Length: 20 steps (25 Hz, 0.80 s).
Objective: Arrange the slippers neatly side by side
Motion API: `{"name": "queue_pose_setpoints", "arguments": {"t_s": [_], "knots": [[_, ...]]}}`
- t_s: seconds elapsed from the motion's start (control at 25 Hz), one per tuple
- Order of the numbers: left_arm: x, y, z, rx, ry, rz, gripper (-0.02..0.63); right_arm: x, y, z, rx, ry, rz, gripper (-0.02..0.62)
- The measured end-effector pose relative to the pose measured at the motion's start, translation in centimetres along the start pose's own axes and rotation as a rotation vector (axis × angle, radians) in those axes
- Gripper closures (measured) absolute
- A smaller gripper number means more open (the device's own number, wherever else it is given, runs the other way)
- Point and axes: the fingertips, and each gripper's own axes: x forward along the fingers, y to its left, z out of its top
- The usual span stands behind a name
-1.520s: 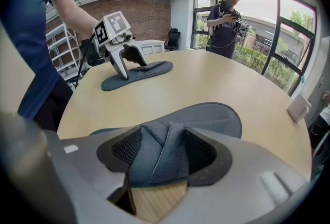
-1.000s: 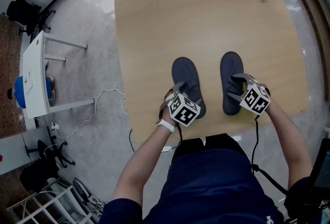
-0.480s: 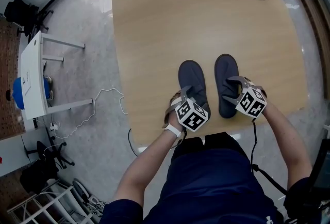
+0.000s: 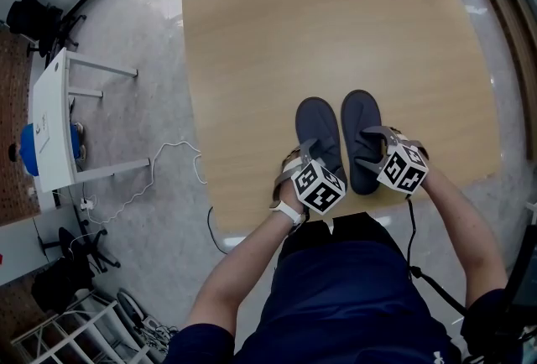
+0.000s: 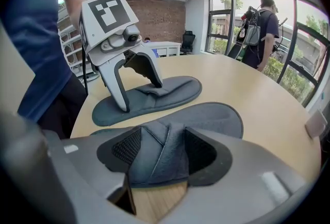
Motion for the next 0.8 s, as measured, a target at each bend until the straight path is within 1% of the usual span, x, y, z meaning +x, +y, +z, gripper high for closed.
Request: {"name": "queue_pose_setpoints", "arguments": {"t_s": [0.36, 0.56, 0.8], "knots": [[0.15, -0.28, 0.29, 0.005, 0.003, -0.002, 0.227, 0.37, 0.36, 0.56, -0.012, -0.007, 0.009, 0.321], [0.25, -0.16, 0.25, 0.013, 0.008, -0.001, 0.227, 0.54, 0.29, 0.64, -0.010, -0.002, 0.000, 0.321], [-0.39, 0.01, 0.15, 0.013, -0.022, -0.004, 0.225, 0.64, 0.52, 0.96, -0.012, 0.005, -0.010, 0.319]]}}
